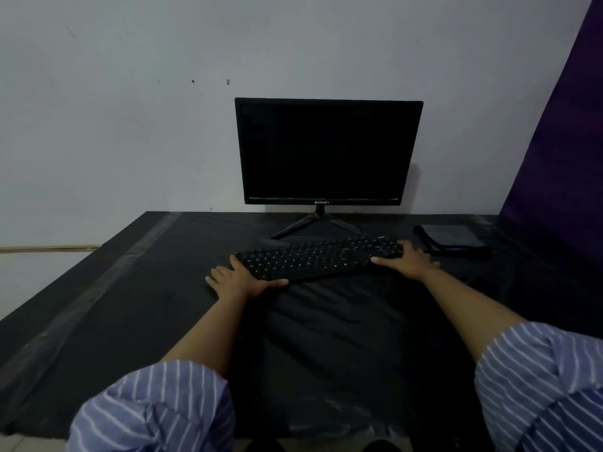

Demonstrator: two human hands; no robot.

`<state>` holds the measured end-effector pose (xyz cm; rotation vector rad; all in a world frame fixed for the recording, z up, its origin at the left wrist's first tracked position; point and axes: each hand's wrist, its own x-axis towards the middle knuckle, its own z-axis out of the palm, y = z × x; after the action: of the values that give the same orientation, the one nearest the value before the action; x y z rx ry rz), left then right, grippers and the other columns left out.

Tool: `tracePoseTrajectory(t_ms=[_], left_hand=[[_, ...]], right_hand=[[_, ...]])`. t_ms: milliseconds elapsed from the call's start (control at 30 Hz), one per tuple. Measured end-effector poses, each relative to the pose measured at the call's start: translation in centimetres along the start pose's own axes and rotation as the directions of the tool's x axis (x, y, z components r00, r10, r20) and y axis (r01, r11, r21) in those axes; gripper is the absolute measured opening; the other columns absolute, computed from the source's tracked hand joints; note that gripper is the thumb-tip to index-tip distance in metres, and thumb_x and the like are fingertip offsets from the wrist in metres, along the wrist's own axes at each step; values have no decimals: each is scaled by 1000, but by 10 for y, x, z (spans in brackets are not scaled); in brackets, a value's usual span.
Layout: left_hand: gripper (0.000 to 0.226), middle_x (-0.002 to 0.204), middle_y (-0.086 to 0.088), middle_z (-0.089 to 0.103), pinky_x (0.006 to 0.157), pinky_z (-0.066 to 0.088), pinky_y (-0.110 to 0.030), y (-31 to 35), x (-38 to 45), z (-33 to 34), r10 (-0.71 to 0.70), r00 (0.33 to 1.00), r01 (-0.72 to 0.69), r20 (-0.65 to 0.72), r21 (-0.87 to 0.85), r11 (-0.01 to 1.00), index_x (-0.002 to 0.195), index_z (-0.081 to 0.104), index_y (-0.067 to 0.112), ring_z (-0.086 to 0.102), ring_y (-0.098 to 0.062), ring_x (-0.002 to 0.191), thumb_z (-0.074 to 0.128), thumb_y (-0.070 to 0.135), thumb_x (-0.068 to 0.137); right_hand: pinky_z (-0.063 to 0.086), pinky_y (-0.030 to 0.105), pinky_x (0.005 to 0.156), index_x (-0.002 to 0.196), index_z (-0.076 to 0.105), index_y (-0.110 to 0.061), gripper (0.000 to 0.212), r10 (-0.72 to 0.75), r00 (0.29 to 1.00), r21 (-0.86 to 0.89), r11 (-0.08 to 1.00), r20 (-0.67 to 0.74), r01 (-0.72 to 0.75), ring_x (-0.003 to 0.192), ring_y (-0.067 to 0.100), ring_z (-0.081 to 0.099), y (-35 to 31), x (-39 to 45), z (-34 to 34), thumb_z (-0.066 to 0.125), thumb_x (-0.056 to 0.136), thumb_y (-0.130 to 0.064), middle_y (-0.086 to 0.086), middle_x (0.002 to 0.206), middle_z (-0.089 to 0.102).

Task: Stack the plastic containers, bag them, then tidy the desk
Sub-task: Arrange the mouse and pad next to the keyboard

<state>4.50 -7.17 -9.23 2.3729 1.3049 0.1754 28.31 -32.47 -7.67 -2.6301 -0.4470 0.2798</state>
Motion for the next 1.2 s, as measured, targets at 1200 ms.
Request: tracePoseTrajectory(t_ms=[1200], left_hand=[[124,142,-31,18,113,22,-47,47,94,-13,62,995,-93,-78,-496,863,145,8,25,13,-41,137,92,30,54]], right_hand=[[21,56,114,147,27,-9,146,166,975,115,982,-148,-150,140,42,24,-18,61,-12,75,31,-84,24,152,25]])
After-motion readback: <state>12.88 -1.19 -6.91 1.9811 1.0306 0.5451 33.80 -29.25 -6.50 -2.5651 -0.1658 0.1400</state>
